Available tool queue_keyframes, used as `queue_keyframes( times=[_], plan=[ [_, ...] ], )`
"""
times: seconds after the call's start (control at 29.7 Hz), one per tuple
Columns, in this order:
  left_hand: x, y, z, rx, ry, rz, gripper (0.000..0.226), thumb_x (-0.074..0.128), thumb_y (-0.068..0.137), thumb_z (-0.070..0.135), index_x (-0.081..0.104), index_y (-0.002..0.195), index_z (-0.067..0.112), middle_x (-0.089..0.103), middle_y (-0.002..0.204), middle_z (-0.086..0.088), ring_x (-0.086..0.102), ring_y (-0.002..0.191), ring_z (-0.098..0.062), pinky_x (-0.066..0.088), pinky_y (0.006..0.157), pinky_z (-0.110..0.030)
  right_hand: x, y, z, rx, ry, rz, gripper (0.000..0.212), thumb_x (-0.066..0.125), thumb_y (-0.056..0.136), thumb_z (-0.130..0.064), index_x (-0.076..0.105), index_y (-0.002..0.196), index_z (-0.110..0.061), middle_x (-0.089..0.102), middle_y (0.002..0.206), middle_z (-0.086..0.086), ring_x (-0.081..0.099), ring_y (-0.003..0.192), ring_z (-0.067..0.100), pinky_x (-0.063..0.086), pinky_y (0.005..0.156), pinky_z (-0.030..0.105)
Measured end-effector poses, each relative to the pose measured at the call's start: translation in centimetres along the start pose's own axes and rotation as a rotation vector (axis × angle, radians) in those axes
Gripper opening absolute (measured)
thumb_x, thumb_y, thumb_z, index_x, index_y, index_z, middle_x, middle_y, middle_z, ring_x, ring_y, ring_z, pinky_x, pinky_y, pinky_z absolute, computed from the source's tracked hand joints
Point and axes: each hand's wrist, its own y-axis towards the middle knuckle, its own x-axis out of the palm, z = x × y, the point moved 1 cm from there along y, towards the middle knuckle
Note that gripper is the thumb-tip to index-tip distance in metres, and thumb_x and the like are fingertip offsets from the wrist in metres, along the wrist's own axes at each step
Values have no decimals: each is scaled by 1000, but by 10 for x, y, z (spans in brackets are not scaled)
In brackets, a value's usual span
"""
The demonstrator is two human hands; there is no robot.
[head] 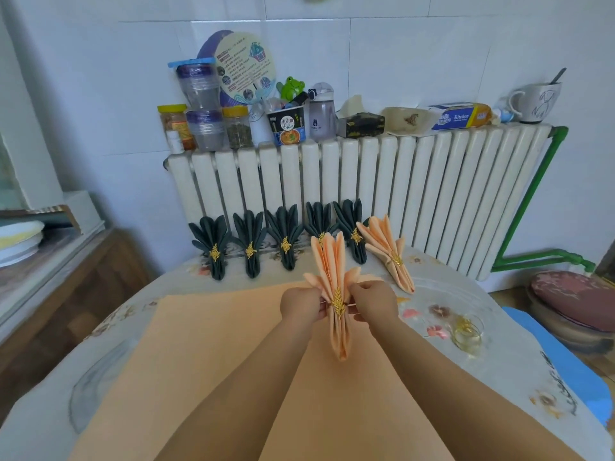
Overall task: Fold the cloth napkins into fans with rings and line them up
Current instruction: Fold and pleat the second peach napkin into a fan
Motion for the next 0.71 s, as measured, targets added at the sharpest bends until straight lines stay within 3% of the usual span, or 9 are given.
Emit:
queue_keyframes(
  times=[0.1,0.2,0.37,0.54,0.71],
  plan=[
    [23,48,10,-32,-3,0,10,58,93,5,58,96,-5,66,98,-23,66,82,-33,55,68,-39,6,48,-6,-9,-12,1,30,51,93,-27,67,73,-10,70,73,7,70,71,23,59,72,40],
    [41,85,18,-48,0,-4,10,59,93,5,60,95,-4,67,98,-21,67,83,-32,56,68,-39,8,83,-12,-38,-26,16,30,51,93,-27,66,73,-12,69,73,7,69,72,24,57,76,44],
    [64,131,25,-46,42,14,12,61,92,9,63,96,-2,69,96,-18,68,85,-32,57,80,-45,12,123,-19,-65,-66,50,34,48,95,-29,65,72,-11,68,71,8,68,73,24,56,78,44],
    [72,160,23,-57,33,20,10,61,91,7,61,83,2,69,89,-16,68,76,-29,58,73,-44,16,150,-19,-9,-63,60,34,47,95,-30,61,70,-14,62,63,5,68,73,26,56,79,40],
    [77,169,17,-73,44,34,12,61,91,7,60,80,4,70,88,-16,70,80,-31,58,78,-49,20,158,-10,-23,-103,82,35,49,94,-29,63,69,-9,67,71,13,68,76,32,56,77,43]
  ],
)
